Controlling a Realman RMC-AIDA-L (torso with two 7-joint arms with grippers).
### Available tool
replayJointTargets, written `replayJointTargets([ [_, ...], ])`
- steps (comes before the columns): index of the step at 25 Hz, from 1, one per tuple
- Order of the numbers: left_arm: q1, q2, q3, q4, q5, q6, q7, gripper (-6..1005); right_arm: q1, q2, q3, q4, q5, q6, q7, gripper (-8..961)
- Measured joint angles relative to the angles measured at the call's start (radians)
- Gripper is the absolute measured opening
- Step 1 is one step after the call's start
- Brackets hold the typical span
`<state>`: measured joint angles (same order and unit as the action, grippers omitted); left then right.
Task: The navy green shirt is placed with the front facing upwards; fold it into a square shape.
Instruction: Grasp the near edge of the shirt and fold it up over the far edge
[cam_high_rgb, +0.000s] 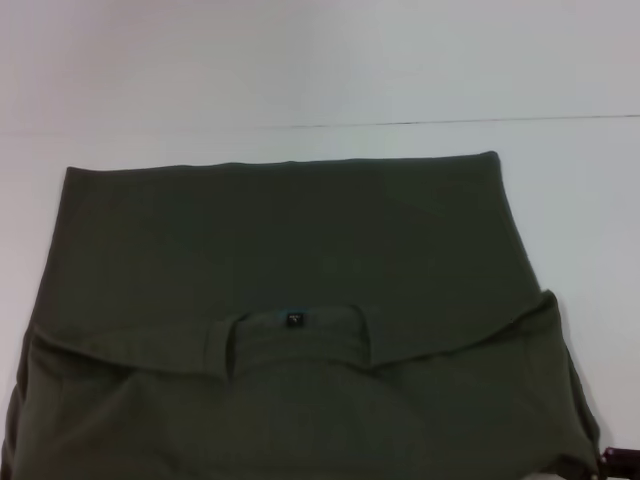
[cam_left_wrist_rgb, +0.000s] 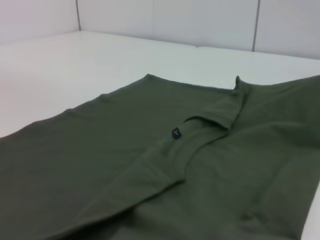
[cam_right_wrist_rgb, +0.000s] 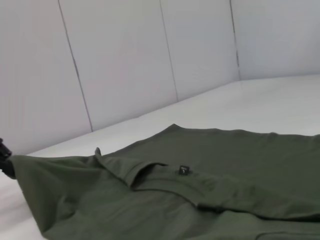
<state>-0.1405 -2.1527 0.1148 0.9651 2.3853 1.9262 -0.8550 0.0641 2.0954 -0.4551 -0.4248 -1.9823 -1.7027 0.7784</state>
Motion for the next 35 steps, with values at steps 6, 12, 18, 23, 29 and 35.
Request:
replayJointTargets([
  [6, -0.006, 0.003, 0.002, 0.001, 0.0, 0.014, 0.003, 108, -0.026, -0.003, 0.019, -0.011, -0.001, -0.008, -0.001, 48],
  [12, -0.006, 0.005, 0.007, 0.001, 0.04, 0.031, 0.023, 111, -0.037, -0.004, 0.024, -0.011, -0.005, -0.045, -0.008, 47],
  [18, -0.012, 0.013, -0.014, 0.006, 0.066, 0.062, 0.042, 114, -0.051, -0.006, 0.042, -0.013, -0.015, -0.066, -0.011, 48],
  [23, -0.025, 0.017, -0.044, -0.01, 0.058, 0.056, 0.016, 116, -0.038, -0.006, 0.081, -0.009, -0.015, -0.065, 0.001, 48],
  [29, -0.051, 0.031, -0.123, -0.034, 0.054, 0.041, -0.056, 119, 0.007, -0.01, 0.119, -0.016, -0.014, -0.066, 0.138, 49],
  [35, -0.068, 0.036, -0.148, -0.038, 0.042, 0.03, -0.116, 122, 0.031, -0.008, 0.112, -0.05, -0.015, -0.083, 0.179, 48],
])
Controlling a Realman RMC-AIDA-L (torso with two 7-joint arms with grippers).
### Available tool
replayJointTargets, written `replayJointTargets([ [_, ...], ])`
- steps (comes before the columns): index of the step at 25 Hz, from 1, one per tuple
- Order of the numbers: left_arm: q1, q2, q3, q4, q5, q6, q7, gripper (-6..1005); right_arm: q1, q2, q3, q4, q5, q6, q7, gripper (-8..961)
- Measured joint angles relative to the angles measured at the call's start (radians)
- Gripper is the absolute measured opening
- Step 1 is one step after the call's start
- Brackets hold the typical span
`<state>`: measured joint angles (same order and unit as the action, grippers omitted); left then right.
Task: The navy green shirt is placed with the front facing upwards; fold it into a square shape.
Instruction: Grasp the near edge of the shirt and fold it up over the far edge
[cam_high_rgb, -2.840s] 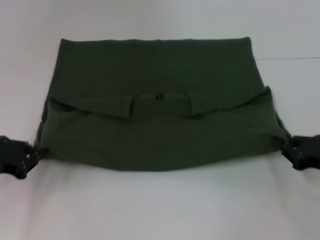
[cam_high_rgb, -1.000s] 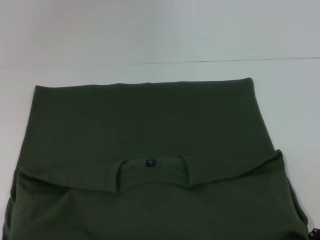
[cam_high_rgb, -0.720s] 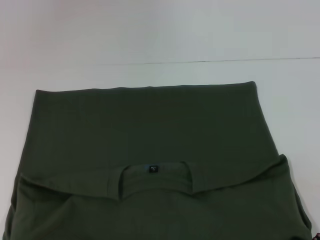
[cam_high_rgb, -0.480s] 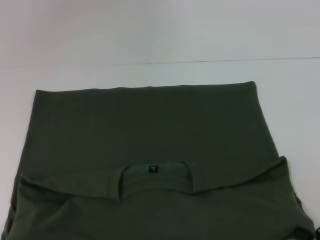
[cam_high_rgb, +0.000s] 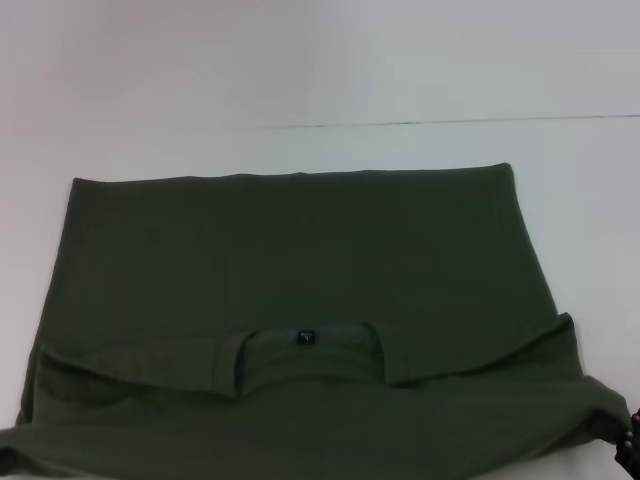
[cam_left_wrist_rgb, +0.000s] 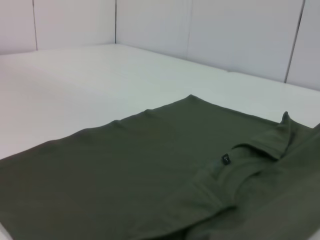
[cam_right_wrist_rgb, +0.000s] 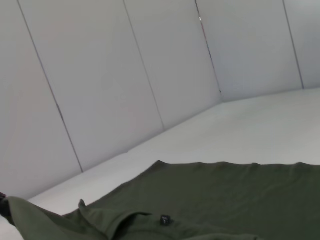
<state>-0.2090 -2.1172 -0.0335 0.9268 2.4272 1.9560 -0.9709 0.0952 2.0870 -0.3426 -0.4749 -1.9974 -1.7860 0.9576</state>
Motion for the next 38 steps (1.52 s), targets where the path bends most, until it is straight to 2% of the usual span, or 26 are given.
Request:
replayJointTargets([
  [5, -0.006, -0.005, -0.003, -0.022, -0.05, -0.002, -0.031, 125, 0.006, -0.008, 0.013, -0.028, 0.004, -0.033, 0.044, 47],
  [9, -0.022, -0.002, -0.004, -0.031, -0.087, -0.008, -0.092, 127, 0.022, -0.003, 0.036, -0.073, 0.005, -0.038, 0.112, 47],
  [14, -0.043, -0.001, -0.006, -0.048, -0.158, -0.024, -0.166, 130, 0.074, -0.01, 0.057, -0.084, 0.004, -0.015, 0.222, 48],
  [18, -0.073, -0.006, -0.006, -0.051, -0.164, -0.072, -0.221, 132, 0.134, -0.014, 0.049, -0.092, 0.001, 0.028, 0.324, 48],
  [24, -0.127, -0.021, 0.0, -0.049, -0.168, -0.186, -0.306, 135, 0.237, -0.02, 0.044, -0.104, -0.006, 0.119, 0.46, 49],
  [30, -0.208, -0.04, 0.013, -0.052, -0.167, -0.319, -0.372, 138, 0.339, -0.029, 0.039, -0.111, -0.065, 0.243, 0.536, 47],
  [38, -0.302, -0.043, 0.069, -0.124, -0.176, -0.524, -0.372, 142, 0.416, -0.015, 0.011, -0.111, -0.068, 0.394, 0.527, 47],
])
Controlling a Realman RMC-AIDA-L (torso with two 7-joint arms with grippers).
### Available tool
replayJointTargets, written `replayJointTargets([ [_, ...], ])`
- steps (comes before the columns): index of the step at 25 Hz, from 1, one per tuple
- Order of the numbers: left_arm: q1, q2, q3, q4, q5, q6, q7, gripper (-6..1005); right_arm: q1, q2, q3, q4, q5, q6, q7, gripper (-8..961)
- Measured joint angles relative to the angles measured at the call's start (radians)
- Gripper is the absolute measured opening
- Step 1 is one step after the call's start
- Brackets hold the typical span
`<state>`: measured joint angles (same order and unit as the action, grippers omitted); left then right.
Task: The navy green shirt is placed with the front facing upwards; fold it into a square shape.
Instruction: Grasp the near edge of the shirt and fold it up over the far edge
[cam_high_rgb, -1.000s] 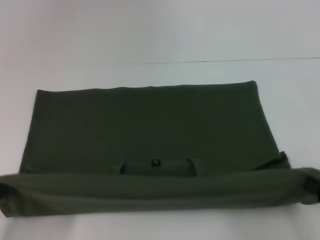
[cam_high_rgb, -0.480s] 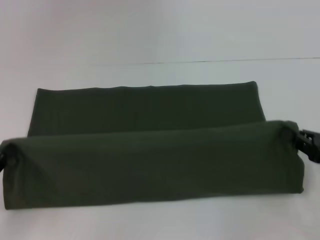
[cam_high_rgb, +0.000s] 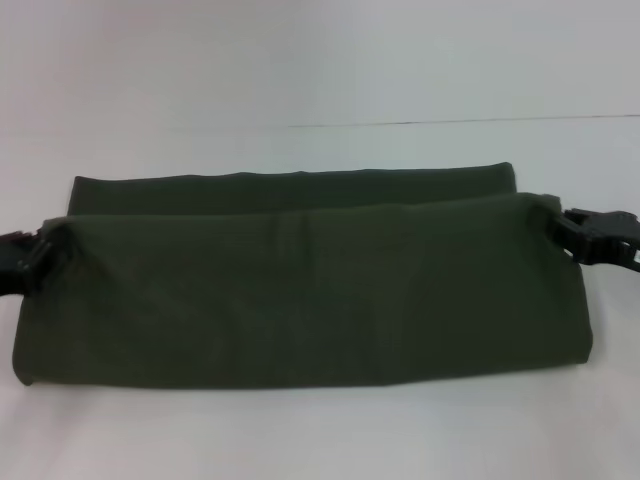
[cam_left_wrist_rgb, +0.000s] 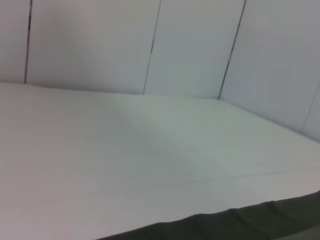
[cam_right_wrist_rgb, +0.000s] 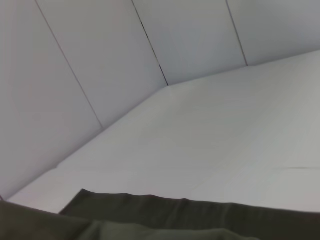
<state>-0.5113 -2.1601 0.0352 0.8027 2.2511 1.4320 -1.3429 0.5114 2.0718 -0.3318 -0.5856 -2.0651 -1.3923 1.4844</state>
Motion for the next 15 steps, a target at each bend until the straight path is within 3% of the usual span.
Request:
replayJointTargets([
  [6, -0.036, -0.002, 0.054, -0.04, -0.023, -0.135, 0.002, 145, 0.064, 0.014, -0.054, 0.007, 0.005, 0.14, 0.004, 48],
  [15, -0.07, -0.003, 0.139, -0.076, -0.13, -0.31, 0.023, 150, 0.124, 0.016, -0.098, 0.03, 0.009, 0.334, -0.005, 49],
])
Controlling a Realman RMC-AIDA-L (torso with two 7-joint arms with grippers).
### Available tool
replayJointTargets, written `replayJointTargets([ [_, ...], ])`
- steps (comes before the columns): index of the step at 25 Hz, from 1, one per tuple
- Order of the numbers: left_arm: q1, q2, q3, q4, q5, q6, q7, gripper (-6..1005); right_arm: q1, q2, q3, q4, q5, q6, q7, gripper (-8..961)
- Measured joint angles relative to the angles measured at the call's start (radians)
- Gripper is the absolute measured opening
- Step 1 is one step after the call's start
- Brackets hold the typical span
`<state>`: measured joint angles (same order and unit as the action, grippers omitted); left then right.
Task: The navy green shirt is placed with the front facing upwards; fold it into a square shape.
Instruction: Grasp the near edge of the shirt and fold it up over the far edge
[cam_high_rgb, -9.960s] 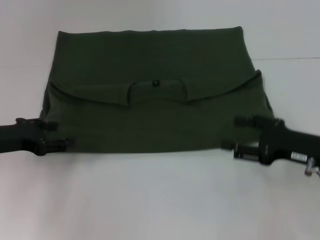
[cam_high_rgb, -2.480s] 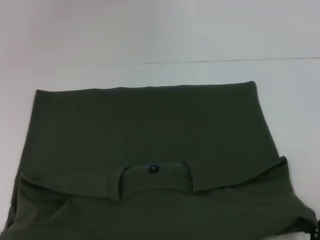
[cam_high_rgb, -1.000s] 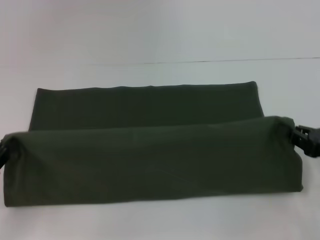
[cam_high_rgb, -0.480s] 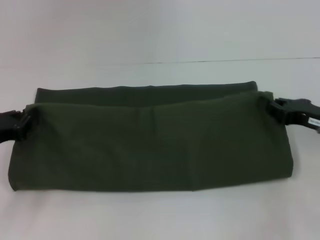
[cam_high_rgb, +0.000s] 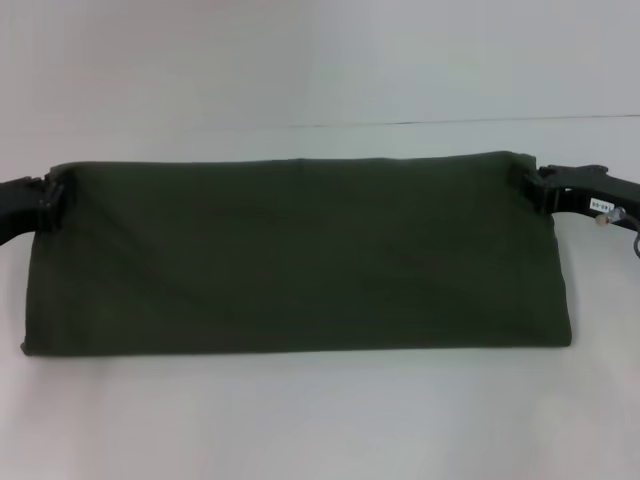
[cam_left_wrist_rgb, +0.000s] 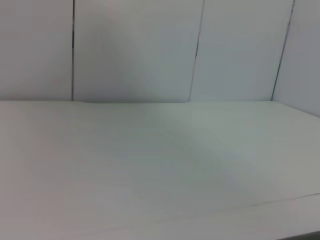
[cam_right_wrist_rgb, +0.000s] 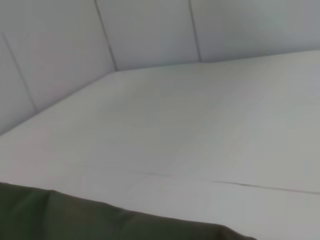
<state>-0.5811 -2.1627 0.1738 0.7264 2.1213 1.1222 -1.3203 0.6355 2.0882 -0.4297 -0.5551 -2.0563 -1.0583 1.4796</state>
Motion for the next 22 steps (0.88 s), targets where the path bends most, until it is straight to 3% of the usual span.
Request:
replayJointTargets([
  [10, -0.067, 0.0, 0.124, -0.09, -0.058, -0.261, 0.011, 155, 0.069, 0.001, -0.071, 0.041, 0.013, 0.154, 0.003, 48],
  [22, -0.126, 0.0, 0.166, -0.152, -0.06, -0.429, 0.013, 161, 0.118, -0.001, -0.144, 0.079, 0.012, 0.282, 0.007, 48],
])
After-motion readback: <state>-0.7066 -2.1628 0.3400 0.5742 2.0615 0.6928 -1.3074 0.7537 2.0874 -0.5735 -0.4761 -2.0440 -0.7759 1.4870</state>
